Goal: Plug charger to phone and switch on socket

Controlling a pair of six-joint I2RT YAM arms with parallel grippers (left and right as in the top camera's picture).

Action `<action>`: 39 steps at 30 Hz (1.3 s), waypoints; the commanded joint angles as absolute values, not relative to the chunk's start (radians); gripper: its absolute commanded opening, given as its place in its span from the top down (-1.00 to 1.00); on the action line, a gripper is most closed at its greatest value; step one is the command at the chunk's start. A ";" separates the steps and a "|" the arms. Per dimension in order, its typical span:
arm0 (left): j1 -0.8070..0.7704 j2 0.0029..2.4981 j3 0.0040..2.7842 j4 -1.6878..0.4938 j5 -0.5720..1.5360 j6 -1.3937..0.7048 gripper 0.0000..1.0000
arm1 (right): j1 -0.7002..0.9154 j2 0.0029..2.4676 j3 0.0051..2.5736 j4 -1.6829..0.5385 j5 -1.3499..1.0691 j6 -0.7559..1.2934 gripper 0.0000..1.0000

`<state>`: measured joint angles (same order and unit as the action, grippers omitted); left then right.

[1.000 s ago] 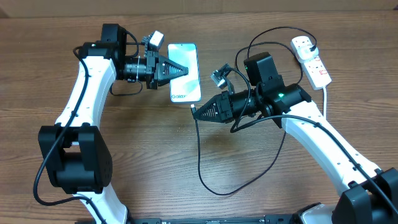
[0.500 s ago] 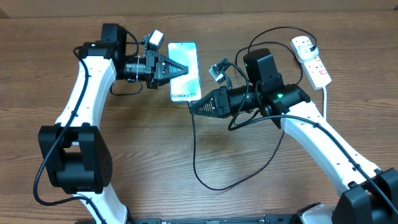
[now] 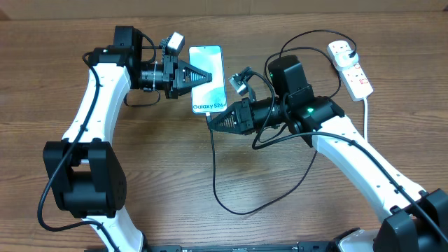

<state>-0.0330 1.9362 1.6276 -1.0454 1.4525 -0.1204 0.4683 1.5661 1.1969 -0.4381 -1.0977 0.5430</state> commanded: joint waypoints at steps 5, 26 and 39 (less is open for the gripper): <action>-0.039 1.941 1.637 -1.026 1.516 -0.158 0.92 | 0.480 1.555 1.202 -0.431 -1.074 0.554 0.93; -0.039 1.941 1.636 -1.016 1.516 -0.158 0.92 | 0.462 1.555 1.202 -0.412 -1.078 0.554 0.93; -0.039 1.941 1.636 -1.016 1.516 -0.165 0.92 | 0.440 1.555 1.202 -0.412 -1.073 0.550 0.93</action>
